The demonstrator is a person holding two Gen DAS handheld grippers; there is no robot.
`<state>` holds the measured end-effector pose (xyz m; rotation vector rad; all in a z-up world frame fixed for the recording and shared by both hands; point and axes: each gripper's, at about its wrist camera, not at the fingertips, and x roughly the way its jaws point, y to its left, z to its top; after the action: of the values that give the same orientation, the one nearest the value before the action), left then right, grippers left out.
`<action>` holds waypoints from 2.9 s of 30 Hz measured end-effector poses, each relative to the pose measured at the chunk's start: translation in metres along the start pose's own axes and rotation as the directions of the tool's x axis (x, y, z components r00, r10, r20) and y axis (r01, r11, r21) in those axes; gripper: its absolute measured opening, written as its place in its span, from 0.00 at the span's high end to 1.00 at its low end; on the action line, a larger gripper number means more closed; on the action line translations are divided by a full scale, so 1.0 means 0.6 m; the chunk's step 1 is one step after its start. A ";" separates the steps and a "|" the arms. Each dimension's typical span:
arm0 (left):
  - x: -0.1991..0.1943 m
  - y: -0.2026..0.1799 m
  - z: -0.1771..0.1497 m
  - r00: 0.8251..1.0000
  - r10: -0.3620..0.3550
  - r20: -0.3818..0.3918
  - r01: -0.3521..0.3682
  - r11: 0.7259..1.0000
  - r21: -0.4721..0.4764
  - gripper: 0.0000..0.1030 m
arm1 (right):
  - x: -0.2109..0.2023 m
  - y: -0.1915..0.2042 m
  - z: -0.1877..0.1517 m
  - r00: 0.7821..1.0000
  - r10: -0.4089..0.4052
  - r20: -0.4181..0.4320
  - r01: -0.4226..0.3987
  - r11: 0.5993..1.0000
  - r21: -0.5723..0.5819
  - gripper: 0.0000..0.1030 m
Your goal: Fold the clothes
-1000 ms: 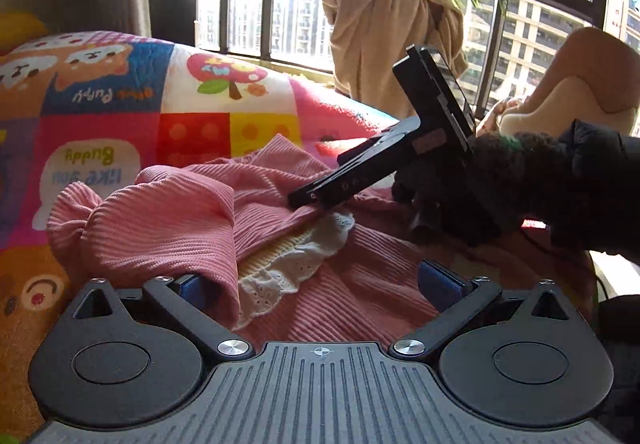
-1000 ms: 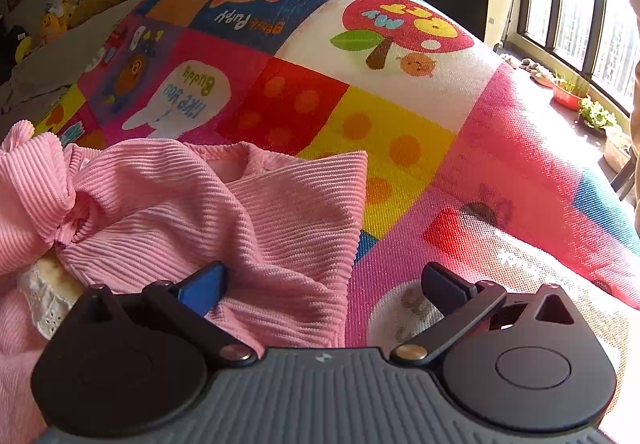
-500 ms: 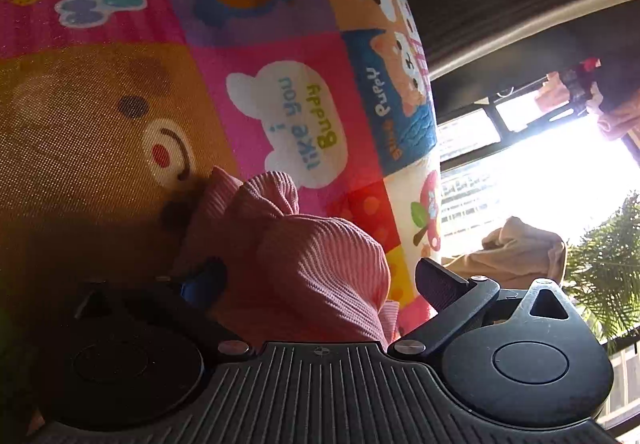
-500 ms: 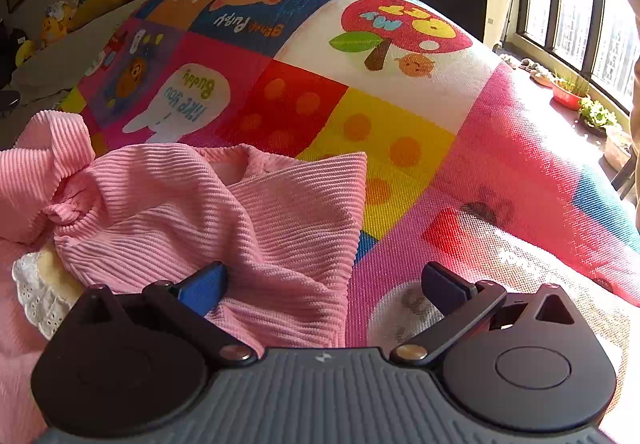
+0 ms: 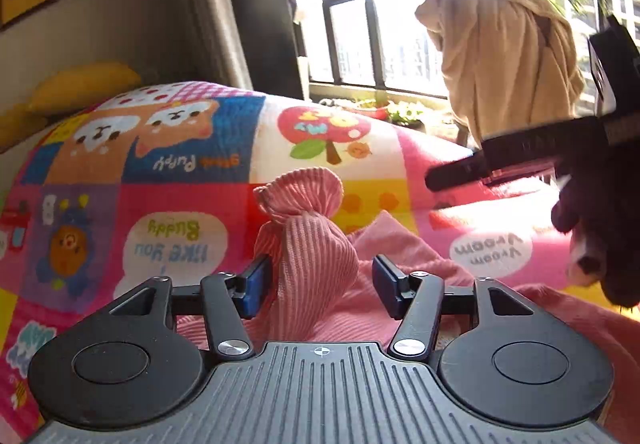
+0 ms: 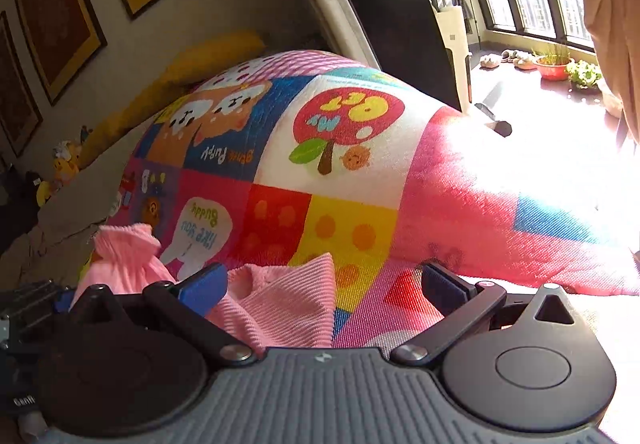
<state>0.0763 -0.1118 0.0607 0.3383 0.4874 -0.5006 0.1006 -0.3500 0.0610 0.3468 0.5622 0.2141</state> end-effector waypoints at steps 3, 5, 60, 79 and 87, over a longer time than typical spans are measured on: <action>0.021 -0.047 -0.028 0.998 -0.040 -0.045 0.044 0.994 0.098 0.17 | -0.036 0.017 0.017 0.999 0.038 0.009 -0.037 0.999 -0.025 0.00; 0.022 -0.059 -0.041 0.999 -0.020 -0.036 0.024 0.992 0.123 0.15 | -0.035 0.028 0.014 0.994 0.097 -0.044 -0.097 0.995 0.001 0.00; 0.055 0.280 -0.081 0.966 -0.054 -0.252 -0.089 0.848 -0.523 0.86 | 0.082 0.111 -0.053 0.974 0.090 -0.208 -0.147 0.949 -0.278 0.85; -0.038 0.276 -0.038 0.993 0.008 -0.117 -0.060 0.892 -0.449 0.16 | 0.029 0.087 -0.019 0.996 -0.034 -0.079 0.005 0.939 -0.344 0.00; -0.007 0.179 -0.047 0.981 -0.050 -0.187 -0.007 0.957 -0.291 0.14 | 0.086 0.090 -0.084 0.959 -0.197 -0.201 0.095 0.900 -0.425 0.00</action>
<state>0.1199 -0.0094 0.0597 0.0974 0.7445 -0.4117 0.1099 -0.2722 0.0165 -0.1377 0.7617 0.2237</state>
